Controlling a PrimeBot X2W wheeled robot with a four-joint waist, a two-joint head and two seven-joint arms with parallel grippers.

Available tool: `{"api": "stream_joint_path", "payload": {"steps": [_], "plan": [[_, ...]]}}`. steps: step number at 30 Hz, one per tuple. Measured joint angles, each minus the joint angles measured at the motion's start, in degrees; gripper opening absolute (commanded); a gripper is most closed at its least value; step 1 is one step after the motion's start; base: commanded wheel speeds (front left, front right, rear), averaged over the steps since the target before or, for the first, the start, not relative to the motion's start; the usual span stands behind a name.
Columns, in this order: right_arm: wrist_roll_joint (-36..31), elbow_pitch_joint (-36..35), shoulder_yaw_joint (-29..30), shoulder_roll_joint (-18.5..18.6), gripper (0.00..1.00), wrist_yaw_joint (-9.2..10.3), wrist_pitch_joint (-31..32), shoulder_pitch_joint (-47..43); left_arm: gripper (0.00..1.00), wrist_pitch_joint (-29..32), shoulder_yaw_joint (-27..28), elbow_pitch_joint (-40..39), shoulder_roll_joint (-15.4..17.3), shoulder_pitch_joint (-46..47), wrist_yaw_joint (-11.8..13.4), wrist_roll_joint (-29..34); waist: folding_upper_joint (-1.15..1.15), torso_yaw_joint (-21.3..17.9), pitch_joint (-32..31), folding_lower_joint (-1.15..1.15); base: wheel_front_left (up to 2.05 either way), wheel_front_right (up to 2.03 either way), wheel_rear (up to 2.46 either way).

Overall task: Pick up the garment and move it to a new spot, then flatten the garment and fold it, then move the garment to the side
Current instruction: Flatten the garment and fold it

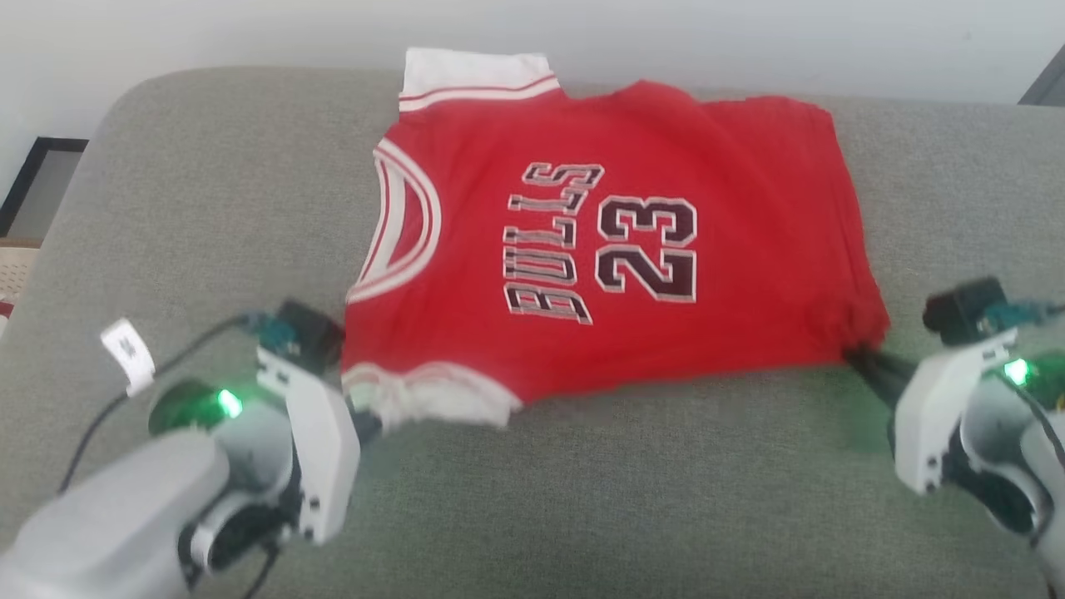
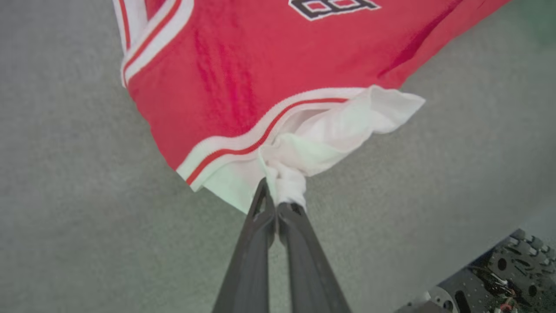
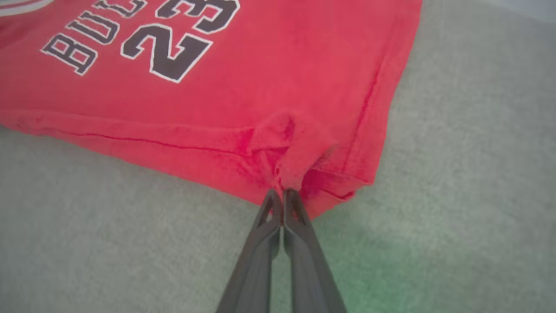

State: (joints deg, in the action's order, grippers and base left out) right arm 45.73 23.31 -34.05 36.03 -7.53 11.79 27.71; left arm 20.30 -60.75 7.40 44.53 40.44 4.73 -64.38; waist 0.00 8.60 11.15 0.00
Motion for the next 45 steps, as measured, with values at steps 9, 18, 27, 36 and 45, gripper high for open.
{"api": "stream_joint_path", "payload": {"steps": [9,18,27,36,45], "plan": [[2.89,-10.17,2.76,4.20,0.00,0.01,6.30,-12.12,0.00,4.52,-1.71,-12.35,5.75,-8.72,8.77,-4.27,0.00,-0.18,-0.17,0.00,0.00,0.00,0.00],[5.37,-20.57,7.53,6.43,0.00,0.02,11.77,-23.11,0.00,5.03,-1.47,-19.30,10.05,-11.79,13.69,-5.42,0.00,-0.55,0.20,0.00,0.00,0.00,0.00],[-0.41,-22.95,16.95,1.60,0.00,0.01,13.76,-21.42,0.00,2.38,1.77,-19.82,11.70,-3.02,12.07,2.19,0.00,-2.26,0.53,0.00,0.00,0.00,0.00],[-8.98,-18.87,19.30,-4.86,0.00,0.01,16.55,-9.84,0.00,0.87,2.76,-7.08,6.80,8.65,3.18,8.84,0.00,-3.77,2.30,0.00,0.00,0.00,0.00],[-13.58,-8.82,15.28,-9.37,0.00,0.01,16.70,1.58,0.00,-2.13,1.57,13.45,-2.87,15.89,-4.60,11.49,0.00,-4.77,5.68,0.00,0.00,0.00,0.00]]}}
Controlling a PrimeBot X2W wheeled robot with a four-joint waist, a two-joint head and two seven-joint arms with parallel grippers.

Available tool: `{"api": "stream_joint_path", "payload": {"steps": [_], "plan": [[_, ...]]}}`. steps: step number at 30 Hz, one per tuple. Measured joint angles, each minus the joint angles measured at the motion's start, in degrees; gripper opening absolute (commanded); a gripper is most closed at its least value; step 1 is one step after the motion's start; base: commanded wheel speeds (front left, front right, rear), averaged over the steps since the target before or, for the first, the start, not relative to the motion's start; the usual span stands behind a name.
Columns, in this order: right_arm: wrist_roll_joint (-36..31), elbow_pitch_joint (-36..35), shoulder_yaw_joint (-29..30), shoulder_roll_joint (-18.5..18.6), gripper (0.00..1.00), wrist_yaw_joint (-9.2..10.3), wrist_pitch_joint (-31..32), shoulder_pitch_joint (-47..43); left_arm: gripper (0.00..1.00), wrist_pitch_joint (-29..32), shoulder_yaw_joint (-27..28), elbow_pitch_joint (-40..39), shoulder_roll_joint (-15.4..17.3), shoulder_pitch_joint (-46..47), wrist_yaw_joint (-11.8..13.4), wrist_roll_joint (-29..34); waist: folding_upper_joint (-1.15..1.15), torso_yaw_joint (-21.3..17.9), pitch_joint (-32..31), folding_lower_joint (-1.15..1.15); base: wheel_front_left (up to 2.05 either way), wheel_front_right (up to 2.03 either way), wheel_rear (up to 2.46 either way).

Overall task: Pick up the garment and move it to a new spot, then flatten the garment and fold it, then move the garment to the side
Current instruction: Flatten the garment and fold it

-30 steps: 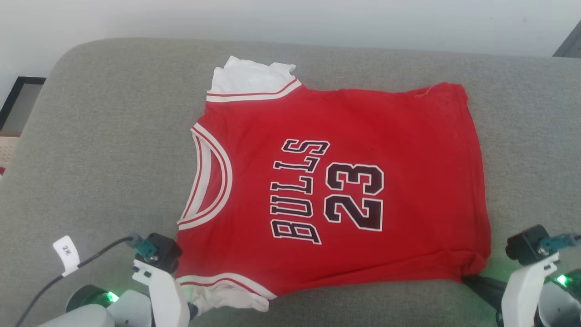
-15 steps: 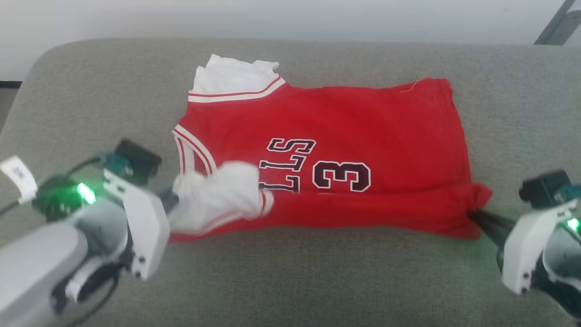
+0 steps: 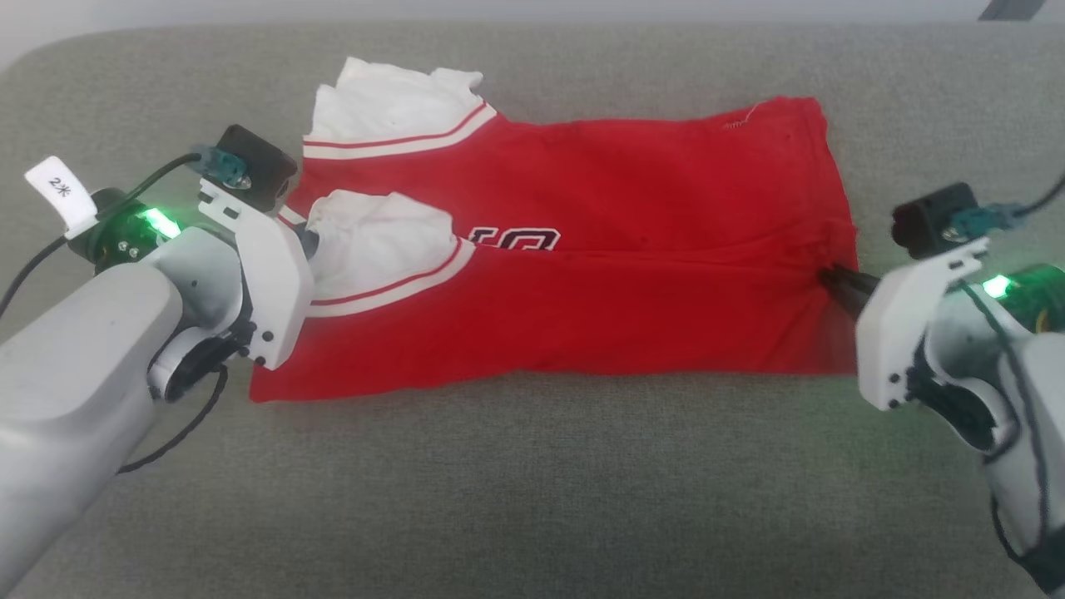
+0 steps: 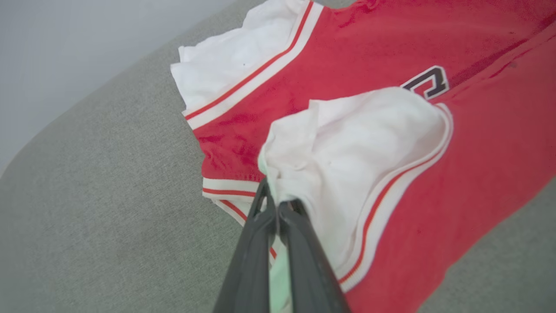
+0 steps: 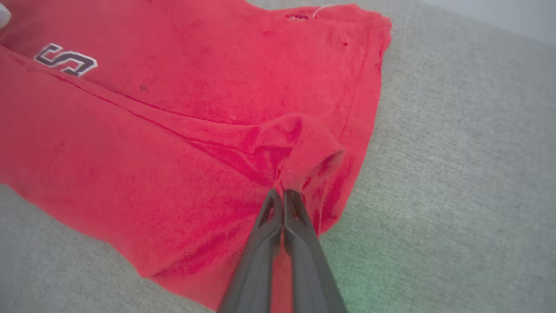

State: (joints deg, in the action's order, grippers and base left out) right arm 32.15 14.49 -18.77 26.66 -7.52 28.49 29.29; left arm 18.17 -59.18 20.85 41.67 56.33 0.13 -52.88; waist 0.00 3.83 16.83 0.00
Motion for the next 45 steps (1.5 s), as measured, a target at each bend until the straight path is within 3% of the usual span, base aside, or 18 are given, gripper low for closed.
{"api": "stream_joint_path", "payload": {"steps": [8,12,14,15,16,17,18,19,20,27,32,37,45], "plan": [[0.54,8.21,-5.66,-1.94,0.00,0.00,0.34,6.75,0.00,-1.04,-1.03,17.59,-7.30,1.05,-5.13,-2.10,0.00,-1.19,2.66,0.00,0.00,0.00,0.00],[1.55,10.31,-7.30,-1.90,0.00,0.00,0.77,8.64,0.00,-1.04,-1.24,22.73,-9.50,1.50,-6.51,-3.82,0.00,-1.22,2.95,0.00,0.00,0.00,0.00],[2.15,11.12,-8.06,-1.80,0.00,0.00,0.86,9.33,0.09,-0.85,-0.98,24.84,-10.45,1.73,-6.98,-5.01,0.00,-1.19,2.82,0.00,0.00,0.00,0.00],[2.48,11.48,-8.43,-1.78,0.05,0.00,0.86,9.76,0.20,-0.56,-0.88,25.74,-10.90,1.87,-7.01,-5.50,0.00,-1.17,2.69,0.00,0.00,0.00,0.00],[2.78,11.69,-8.67,-1.75,0.28,0.00,0.86,10.05,0.38,-0.23,-0.94,26.37,-11.25,2.13,-7.14,-5.93,0.00,-1.15,2.51,0.00,0.00,0.00,0.00],[3.04,11.89,-8.93,-1.66,0.41,0.00,0.86,10.22,0.49,0.13,-0.85,26.97,-11.52,2.40,-7.21,-6.81,0.00,-1.10,2.29,0.00,0.00,0.00,0.00],[3.10,11.94,-9.21,-1.47,0.47,0.00,0.83,10.39,0.67,0.40,-0.74,27.41,-11.66,2.60,-7.22,-7.21,0.00,-1.05,2.05,0.00,0.00,0.00,0.00],[3.26,11.92,-9.34,-1.32,0.84,0.00,0.71,10.57,0.84,0.65,-0.67,27.65,-11.70,2.78,-7.26,-7.48,0.00,-0.98,1.78,0.00,0.00,0.00,0.00],[3.72,11.82,-9.42,-1.09,1.00,0.00,0.45,10.82,0.98,1.27,-0.73,27.83,-11.69,3.00,-7.28,-7.79,0.00,-0.88,1.51,0.00,0.00,0.00,0.00],[4.00,8.70,-8.44,1.14,1.00,0.01,-3.59,10.77,1.00,2.77,-1.32,25.42,-10.45,4.76,-7.45,-8.11,0.00,0.00,-0.60,0.00,0.00,0.00,0.00],[1.44,4.78,-5.00,1.98,1.00,0.03,-10.49,8.16,1.00,4.74,-1.22,21.87,-8.44,3.94,-6.67,-9.07,0.00,0.30,-2.14,0.00,0.00,0.00,0.00],[-4.11,0.98,1.91,-0.04,1.00,0.00,-20.13,3.60,1.00,7.81,-1.51,15.95,-5.63,0.79,-3.25,-10.53,0.00,0.06,-3.31,0.00,0.00,0.00,0.00],[-16.47,-5.15,13.99,-8.72,1.00,0.03,-31.43,-5.34,1.00,11.09,-1.21,5.37,-0.25,-6.19,4.10,-13.68,0.00,-1.67,-3.84,0.00,0.00,0.00,0.00]]}}
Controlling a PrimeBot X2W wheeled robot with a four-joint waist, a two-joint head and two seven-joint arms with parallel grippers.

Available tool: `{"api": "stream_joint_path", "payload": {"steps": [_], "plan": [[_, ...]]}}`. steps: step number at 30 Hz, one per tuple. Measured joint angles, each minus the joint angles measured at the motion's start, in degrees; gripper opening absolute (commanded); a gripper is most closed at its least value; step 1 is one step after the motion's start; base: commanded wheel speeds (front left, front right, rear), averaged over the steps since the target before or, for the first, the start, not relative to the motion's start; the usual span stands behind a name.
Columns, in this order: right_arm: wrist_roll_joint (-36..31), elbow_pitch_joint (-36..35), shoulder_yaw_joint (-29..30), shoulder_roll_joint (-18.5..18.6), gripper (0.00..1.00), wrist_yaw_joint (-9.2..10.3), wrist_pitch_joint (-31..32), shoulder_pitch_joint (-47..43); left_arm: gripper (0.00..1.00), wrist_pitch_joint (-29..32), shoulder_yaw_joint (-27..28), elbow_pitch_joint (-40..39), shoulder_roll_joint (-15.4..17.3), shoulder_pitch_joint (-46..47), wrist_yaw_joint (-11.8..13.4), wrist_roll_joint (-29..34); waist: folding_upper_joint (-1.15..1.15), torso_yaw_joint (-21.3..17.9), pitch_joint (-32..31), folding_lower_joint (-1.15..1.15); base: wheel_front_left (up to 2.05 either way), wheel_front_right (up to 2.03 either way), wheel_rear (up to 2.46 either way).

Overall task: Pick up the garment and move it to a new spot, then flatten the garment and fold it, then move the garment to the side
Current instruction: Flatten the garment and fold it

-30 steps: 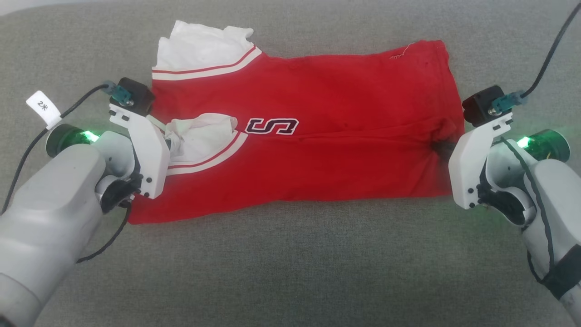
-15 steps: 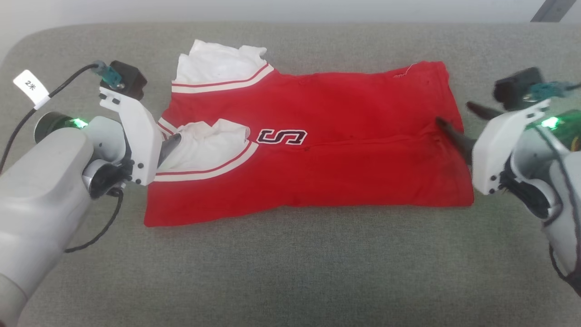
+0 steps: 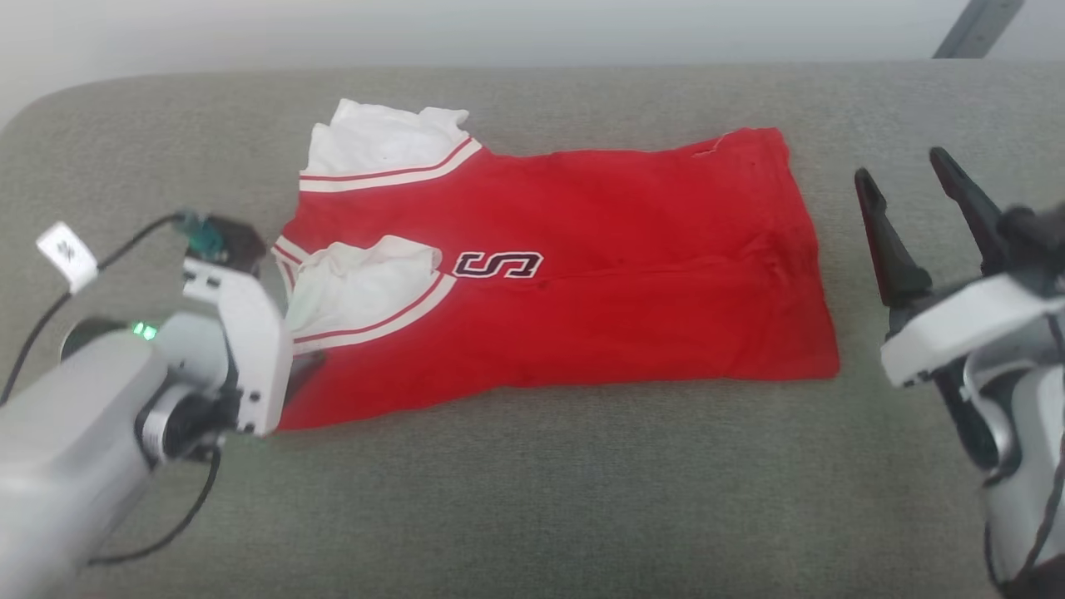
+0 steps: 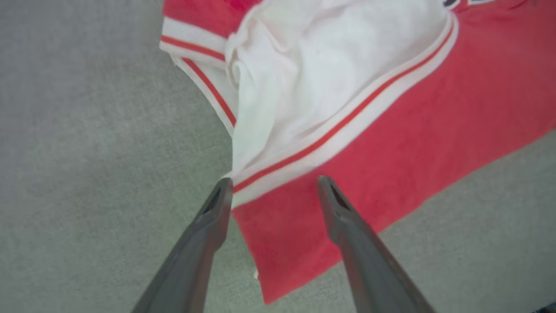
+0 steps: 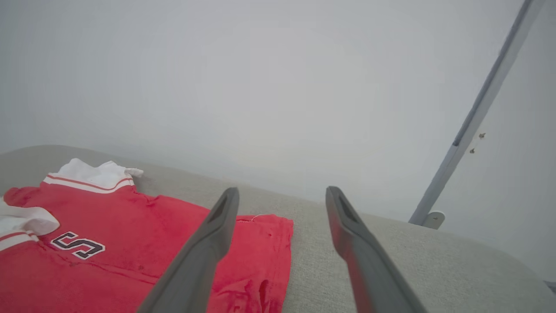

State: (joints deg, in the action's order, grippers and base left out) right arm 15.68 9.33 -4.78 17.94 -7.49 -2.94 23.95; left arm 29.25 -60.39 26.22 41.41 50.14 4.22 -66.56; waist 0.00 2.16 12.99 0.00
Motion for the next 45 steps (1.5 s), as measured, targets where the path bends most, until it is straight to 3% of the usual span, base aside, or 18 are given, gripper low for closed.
{"api": "stream_joint_path", "payload": {"steps": [7,14,15,17,18,32,42,43,44,45], "plan": [[-5.39,-4.28,5.39,-5.97,1.00,0.00,-2.90,-5.13,1.00,2.43,0.46,-3.90,3.02,-4.23,4.49,-2.52,0.00,-1.54,0.25,0.00,0.00,0.00,0.00],[-7.20,-7.91,7.30,-9.29,1.00,0.00,-1.92,-8.82,1.00,3.69,2.10,-3.07,3.25,-6.59,7.57,-6.46,0.00,-2.93,1.16,0.00,0.00,0.00,0.00],[-7.20,-8.25,7.33,-9.49,1.00,0.00,-1.37,-9.18,0.83,4.16,2.40,-2.65,3.04,-6.65,7.71,-7.64,0.00,-3.04,1.28,0.00,0.00,0.00,0.00],[-6.95,-8.88,7.15,-9.61,1.00,0.00,-0.31,-9.96,0.03,4.23,2.97,-1.82,2.68,-6.71,7.67,-8.26,0.00,-3.21,1.45,0.00,0.00,0.00,0.00],[-6.19,-8.96,7.00,-9.85,1.00,0.00,0.75,-10.21,0.00,4.10,3.15,-1.42,2.33,-6.76,7.43,-8.65,0.00,-3.28,1.52,0.00,0.00,0.00,0.00],[2.78,-1.53,3.49,-5.13,1.00,0.01,27.66,-8.71,0.00,3.47,2.65,2.14,-1.91,-4.79,3.65,-7.97,0.00,-0.77,2.54,0.00,0.00,0.00,0.00],[5.42,5.34,-0.08,-1.48,1.00,0.01,41.98,-2.04,0.00,2.22,2.14,3.46,-4.41,-2.89,1.62,-6.99,0.00,2.35,4.36,0.00,0.00,0.00,0.00],[5.31,5.97,-0.44,-1.11,0.85,0.00,43.39,-1.39,0.00,1.99,2.09,3.64,-4.65,-2.80,1.45,-6.88,0.00,2.62,4.48,0.00,0.00,0.00,0.00],[5.23,6.24,-1.18,-0.65,0.17,0.00,44.62,-0.82,0.00,1.66,2.07,3.89,-4.92,-2.76,1.15,-6.83,0.00,2.87,4.58,0.00,0.00,0.00,0.00],[5.11,6.39,-1.72,-0.24,0.00,0.00,45.18,-0.39,0.00,1.56,2.02,4.16,-5.17,-2.67,1.01,-6.69,0.00,3.08,4.64,0.00,0.00,0.00,0.00]]}}
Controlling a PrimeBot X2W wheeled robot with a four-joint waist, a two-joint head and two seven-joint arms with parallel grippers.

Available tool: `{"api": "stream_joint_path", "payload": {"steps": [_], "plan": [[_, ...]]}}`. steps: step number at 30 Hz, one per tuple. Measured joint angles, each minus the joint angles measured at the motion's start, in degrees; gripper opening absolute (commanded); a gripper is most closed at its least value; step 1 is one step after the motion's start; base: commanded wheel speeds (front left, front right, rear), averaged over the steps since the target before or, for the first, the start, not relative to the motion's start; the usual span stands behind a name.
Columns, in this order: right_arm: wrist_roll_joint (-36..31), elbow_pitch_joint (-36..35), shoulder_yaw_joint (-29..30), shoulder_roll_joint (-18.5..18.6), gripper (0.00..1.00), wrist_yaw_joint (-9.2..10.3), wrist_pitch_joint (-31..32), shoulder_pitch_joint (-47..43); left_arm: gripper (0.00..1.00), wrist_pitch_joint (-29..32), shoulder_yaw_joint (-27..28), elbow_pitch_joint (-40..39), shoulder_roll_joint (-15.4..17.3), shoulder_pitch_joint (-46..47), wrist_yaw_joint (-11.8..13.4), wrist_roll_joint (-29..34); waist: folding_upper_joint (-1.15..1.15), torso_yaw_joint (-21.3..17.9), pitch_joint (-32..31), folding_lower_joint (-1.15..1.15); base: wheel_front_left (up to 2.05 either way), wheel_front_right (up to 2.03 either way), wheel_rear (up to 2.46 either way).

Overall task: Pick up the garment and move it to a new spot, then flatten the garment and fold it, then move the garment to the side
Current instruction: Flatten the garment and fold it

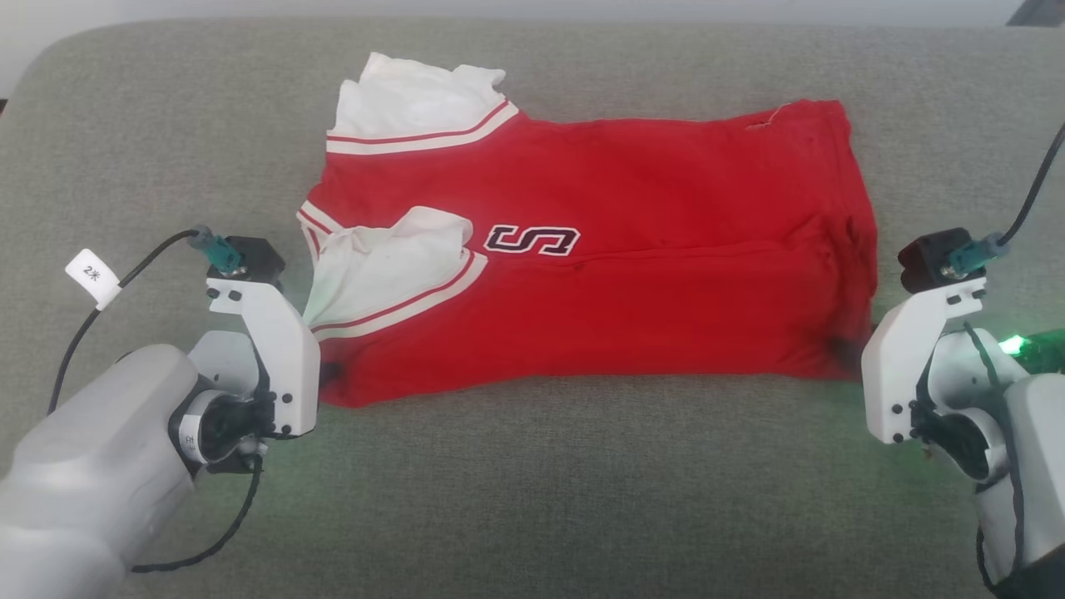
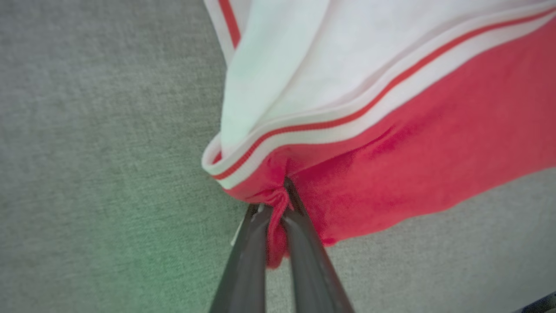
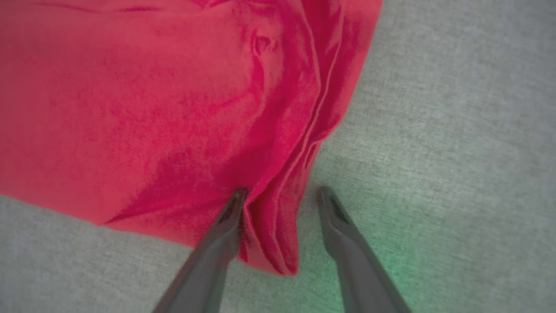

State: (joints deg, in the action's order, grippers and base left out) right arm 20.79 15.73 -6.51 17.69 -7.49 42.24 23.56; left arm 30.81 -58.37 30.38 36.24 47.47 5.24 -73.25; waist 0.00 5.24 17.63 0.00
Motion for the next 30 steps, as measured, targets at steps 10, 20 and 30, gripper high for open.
{"api": "stream_joint_path", "payload": {"steps": [10,20,30], "plan": [[0.31,0.20,-0.76,1.26,0.00,-0.05,0.74,1.21,0.00,-0.82,-0.53,1.44,-0.89,0.64,-1.54,1.11,0.00,0.97,-1.55,0.00,0.00,0.00,0.00],[3.00,-8.70,0.40,5.60,0.00,-0.05,5.91,-2.94,0.00,2.50,-1.32,-6.48,3.12,0.34,1.64,1.40,0.00,0.94,-3.58,0.00,0.00,0.00,0.00],[4.71,-18.15,4.94,6.80,0.00,-0.05,11.62,-12.33,0.00,5.83,-2.81,-21.04,8.71,-4.60,9.25,1.45,0.00,0.73,-4.37,0.00,0.00,0.00,0.00]]}}
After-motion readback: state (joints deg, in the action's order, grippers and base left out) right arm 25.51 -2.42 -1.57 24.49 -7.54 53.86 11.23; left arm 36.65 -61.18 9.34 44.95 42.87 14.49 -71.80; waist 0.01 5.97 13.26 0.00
